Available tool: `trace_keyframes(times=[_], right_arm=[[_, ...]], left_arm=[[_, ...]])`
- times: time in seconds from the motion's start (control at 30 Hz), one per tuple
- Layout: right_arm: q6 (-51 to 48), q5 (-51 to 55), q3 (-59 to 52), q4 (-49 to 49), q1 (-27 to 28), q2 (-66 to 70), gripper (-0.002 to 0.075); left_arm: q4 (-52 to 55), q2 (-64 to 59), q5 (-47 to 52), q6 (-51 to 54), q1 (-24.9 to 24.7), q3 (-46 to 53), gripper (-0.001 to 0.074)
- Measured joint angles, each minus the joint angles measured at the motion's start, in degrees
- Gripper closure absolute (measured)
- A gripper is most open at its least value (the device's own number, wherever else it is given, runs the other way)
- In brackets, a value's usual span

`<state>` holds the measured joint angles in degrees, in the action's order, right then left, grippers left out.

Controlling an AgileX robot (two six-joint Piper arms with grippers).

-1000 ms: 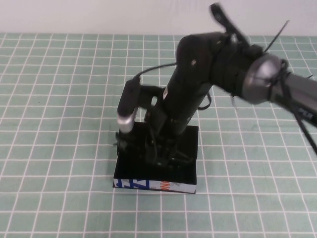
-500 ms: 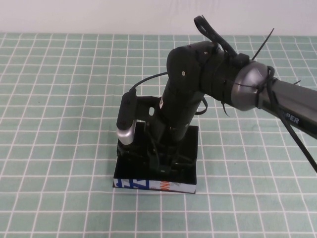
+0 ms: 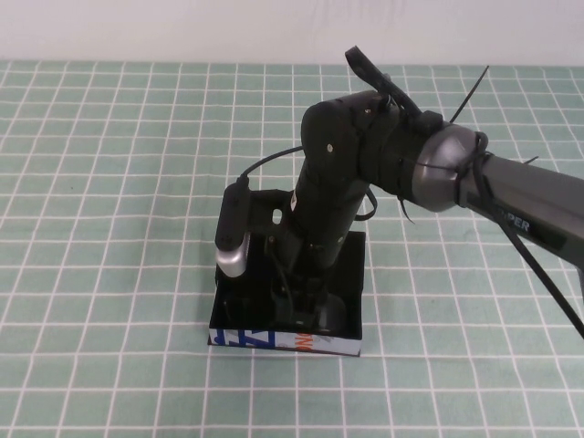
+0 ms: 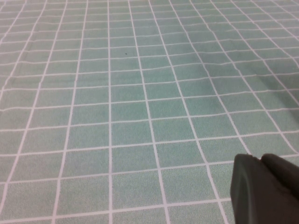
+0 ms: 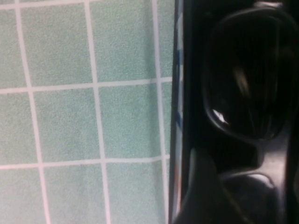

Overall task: Return glasses to glasses case
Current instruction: Place the glasses in the glasses case

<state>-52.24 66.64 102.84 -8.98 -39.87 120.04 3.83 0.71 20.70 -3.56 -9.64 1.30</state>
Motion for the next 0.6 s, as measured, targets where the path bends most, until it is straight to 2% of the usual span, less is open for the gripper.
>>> trace_keyframes(times=[0.33, 0.43, 0.53, 0.6], right_arm=[[0.00, -1.84, 0.00, 0.35, 0.00, 0.09, 0.0389], [0.00, -1.89, 0.00, 0.35, 0.00, -1.00, 0.0487], [0.22, -1.89, 0.00, 0.22, 0.13, -3.83, 0.0653], [1.81, -1.89, 0.00, 0.09, 0.78, -6.49, 0.0702]], left_arm=[[0.00, 0.00, 0.00, 0.00, 0.00, 0.00, 0.0737], [0.00, 0.00, 0.00, 0.00, 0.00, 0.00, 0.0737], [0.00, 0.00, 0.00, 0.00, 0.00, 0.00, 0.0737], [0.00, 0.00, 0.00, 0.00, 0.00, 0.00, 0.0737]])
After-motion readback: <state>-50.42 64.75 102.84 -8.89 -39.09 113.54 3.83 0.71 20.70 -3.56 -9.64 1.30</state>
